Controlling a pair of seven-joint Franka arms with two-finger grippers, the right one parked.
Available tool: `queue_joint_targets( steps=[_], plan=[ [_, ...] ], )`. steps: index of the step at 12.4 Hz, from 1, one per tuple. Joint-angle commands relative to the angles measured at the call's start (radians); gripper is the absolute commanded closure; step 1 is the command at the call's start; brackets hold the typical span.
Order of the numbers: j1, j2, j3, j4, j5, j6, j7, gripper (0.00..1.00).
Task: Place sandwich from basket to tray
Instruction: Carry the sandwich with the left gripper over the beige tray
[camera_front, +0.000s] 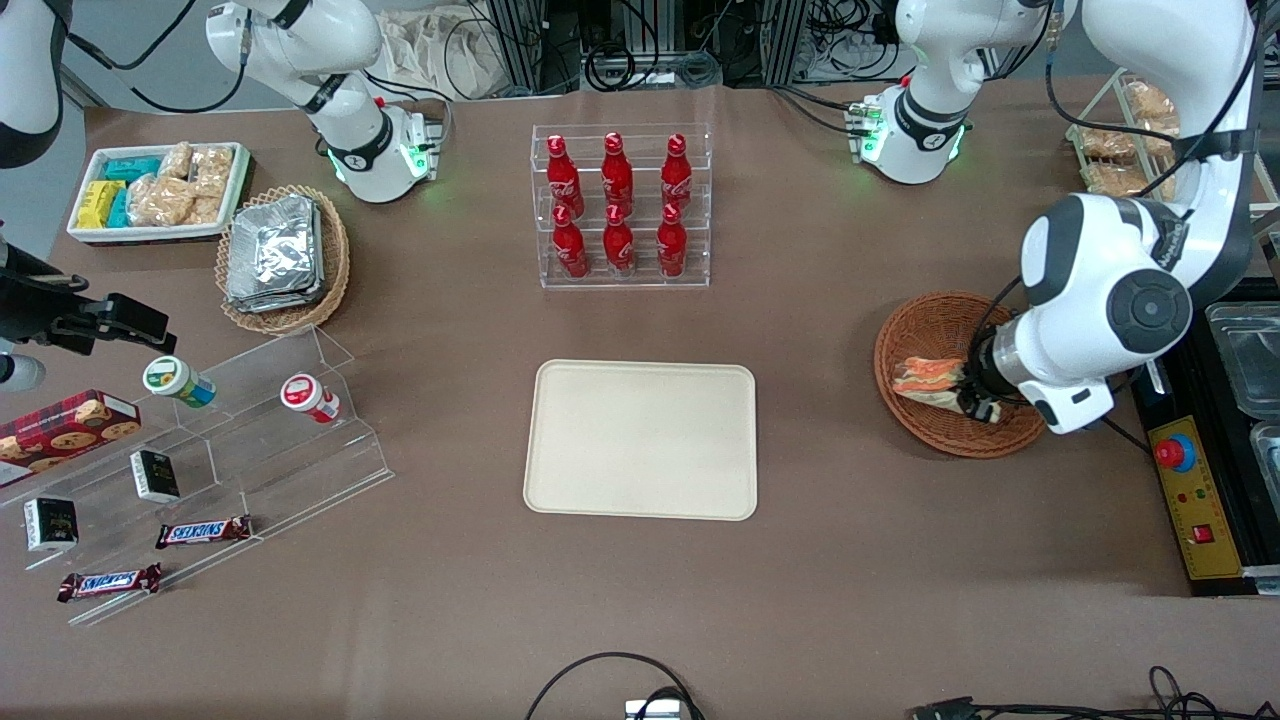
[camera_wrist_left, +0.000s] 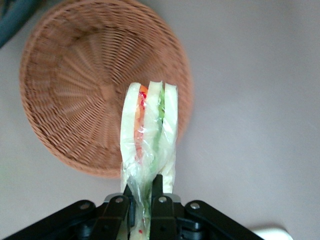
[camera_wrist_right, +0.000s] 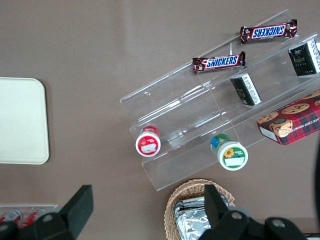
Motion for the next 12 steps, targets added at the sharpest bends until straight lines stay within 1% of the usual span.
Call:
queue_joint_targets(
  steps=[1,3,6,9,10,12],
  plan=[
    [-0.003,0.02,-0.056,0.123,0.011,-0.072,0.125,1.0],
    [-0.015,0.078,-0.095,0.24,0.011,-0.136,0.211,1.0],
    [-0.107,0.218,-0.107,0.433,0.011,-0.19,0.315,1.0],
    [-0.188,0.304,-0.107,0.499,0.01,-0.173,0.363,1.0],
    [-0.219,0.35,-0.107,0.542,0.01,-0.173,0.41,1.0],
    [-0.273,0.416,-0.106,0.575,0.04,-0.172,0.586,1.0]
  ],
)
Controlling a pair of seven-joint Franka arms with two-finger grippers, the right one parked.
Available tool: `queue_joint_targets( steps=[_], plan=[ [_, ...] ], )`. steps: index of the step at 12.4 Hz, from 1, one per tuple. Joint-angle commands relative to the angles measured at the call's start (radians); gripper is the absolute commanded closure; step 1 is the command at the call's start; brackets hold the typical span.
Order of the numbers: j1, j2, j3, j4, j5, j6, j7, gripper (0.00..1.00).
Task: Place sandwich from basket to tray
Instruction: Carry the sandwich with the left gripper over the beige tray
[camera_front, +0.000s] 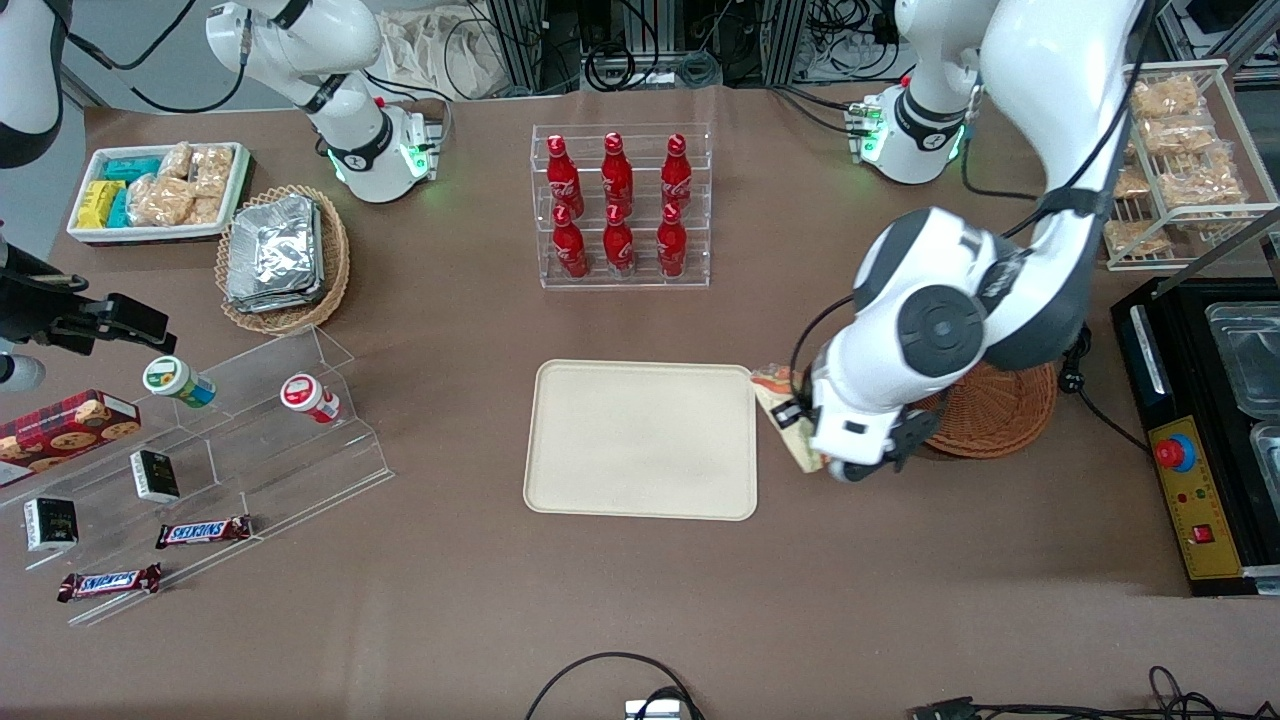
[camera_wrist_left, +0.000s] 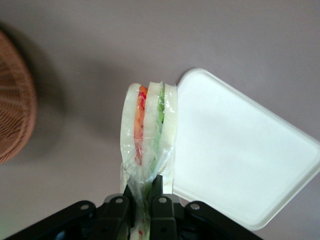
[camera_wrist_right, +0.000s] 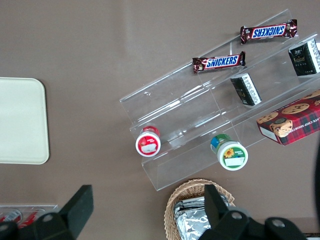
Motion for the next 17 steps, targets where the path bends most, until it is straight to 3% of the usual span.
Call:
queue_joint_targets(
  steps=[1,6,8,10,17],
  plan=[
    [-0.056,0.098,0.004,0.086,0.032,-0.025,0.139,1.0],
    [-0.107,0.219,0.006,0.08,0.054,0.11,0.249,1.0],
    [-0.129,0.241,0.007,0.074,0.145,0.113,0.315,1.0],
    [-0.126,0.241,0.007,0.039,0.179,0.11,0.39,1.0],
    [-0.122,0.285,0.009,0.042,0.162,0.197,0.415,0.99]
  ],
)
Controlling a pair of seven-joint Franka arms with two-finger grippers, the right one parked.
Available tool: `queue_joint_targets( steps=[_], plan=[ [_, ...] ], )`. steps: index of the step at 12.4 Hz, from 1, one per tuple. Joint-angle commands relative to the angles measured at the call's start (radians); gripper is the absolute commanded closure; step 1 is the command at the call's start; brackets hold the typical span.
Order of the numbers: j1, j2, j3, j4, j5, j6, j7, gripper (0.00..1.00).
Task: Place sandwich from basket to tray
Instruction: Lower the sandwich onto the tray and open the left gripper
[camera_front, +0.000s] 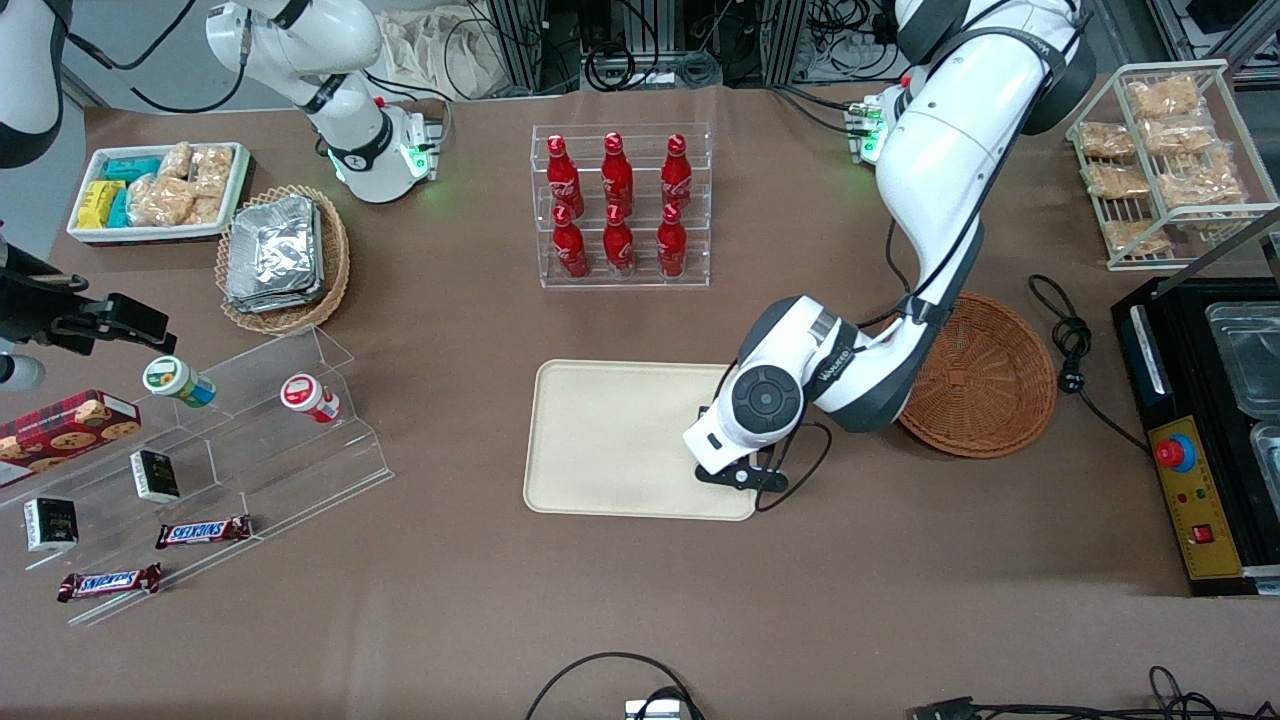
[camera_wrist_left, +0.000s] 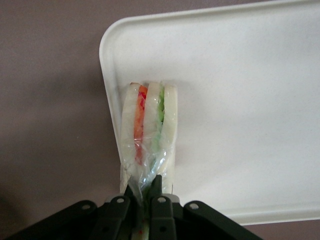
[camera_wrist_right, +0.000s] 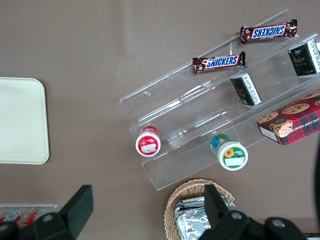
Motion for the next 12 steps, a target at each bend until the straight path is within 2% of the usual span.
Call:
queue_joint_targets(
  steps=[1,3,5,6,7,8,12],
  plan=[
    [-0.007,0.027,0.005,0.013,0.002,0.065,-0.042,1.0],
    [-0.007,0.032,0.003,0.013,-0.002,0.088,-0.087,1.0],
    [-0.007,0.032,0.003,0.016,-0.085,0.101,-0.105,0.99],
    [-0.007,0.029,0.003,0.015,-0.099,0.107,-0.117,0.98],
    [-0.007,0.029,0.003,0.015,-0.094,0.107,-0.123,0.67],
    [-0.009,0.027,0.005,0.013,-0.085,0.108,-0.121,0.01],
    [-0.001,0.009,0.005,0.012,-0.085,0.091,-0.125,0.0]
  ],
)
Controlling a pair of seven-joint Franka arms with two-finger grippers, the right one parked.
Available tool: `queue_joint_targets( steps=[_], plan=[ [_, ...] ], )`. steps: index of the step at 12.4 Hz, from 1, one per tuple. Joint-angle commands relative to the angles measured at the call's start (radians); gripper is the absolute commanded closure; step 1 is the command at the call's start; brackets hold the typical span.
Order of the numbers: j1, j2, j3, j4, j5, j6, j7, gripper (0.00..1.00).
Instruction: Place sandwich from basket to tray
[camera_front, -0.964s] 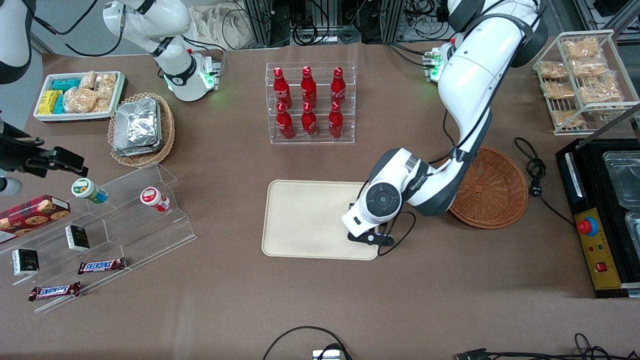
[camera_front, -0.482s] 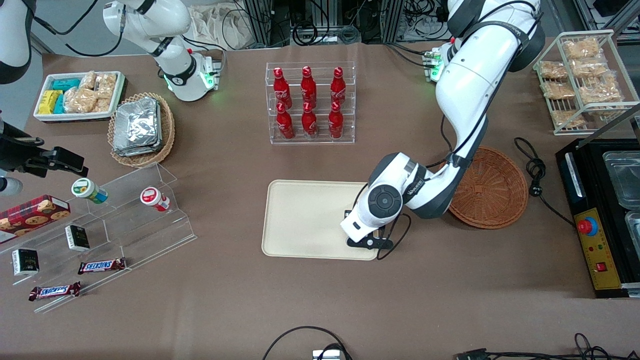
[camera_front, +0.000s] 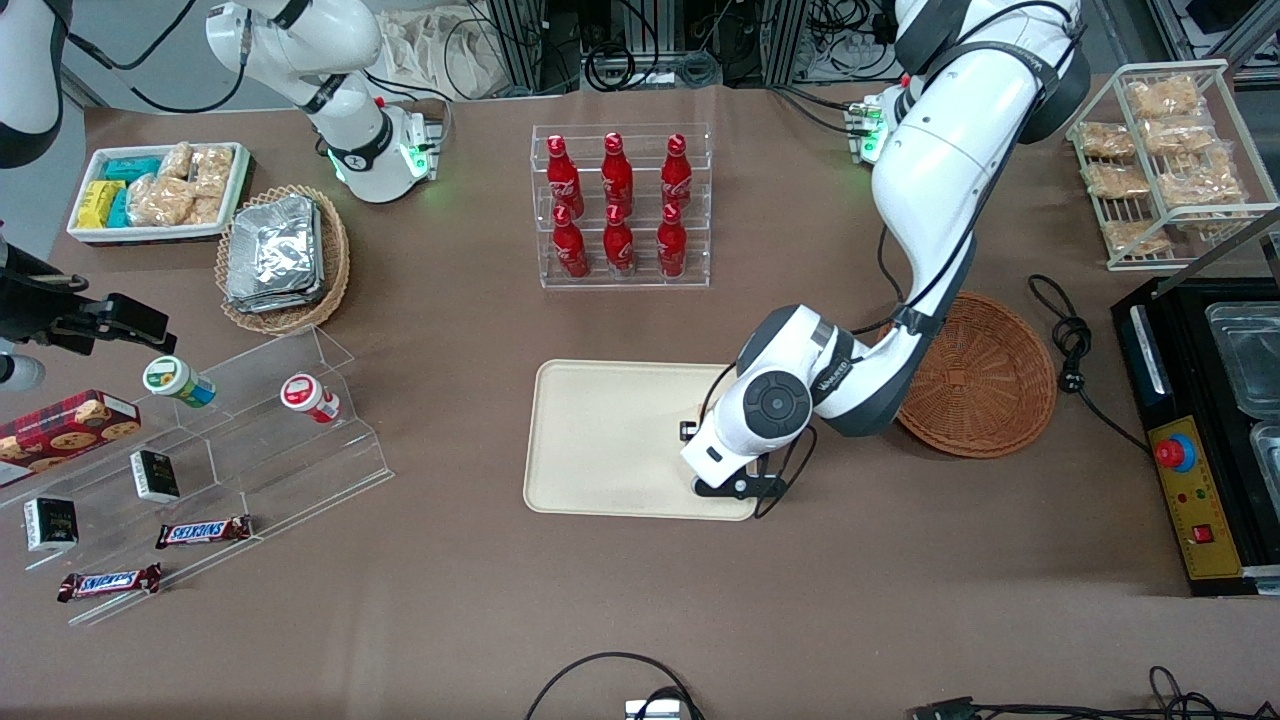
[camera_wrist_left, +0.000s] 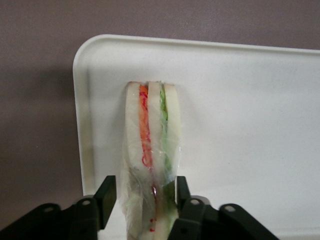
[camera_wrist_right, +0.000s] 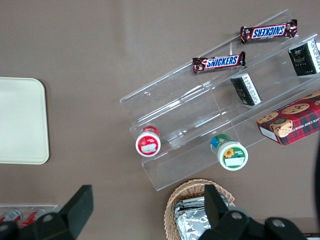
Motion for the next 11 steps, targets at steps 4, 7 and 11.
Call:
queue_joint_targets(
  steps=[4,7,11],
  plan=[
    [0.042,-0.122,0.006,-0.003,-0.001,-0.231,-0.011,0.0],
    [0.137,-0.315,0.005,-0.186,0.0,-0.255,0.004,0.0],
    [0.275,-0.512,0.005,-0.372,-0.003,-0.247,0.17,0.0]
  ],
)
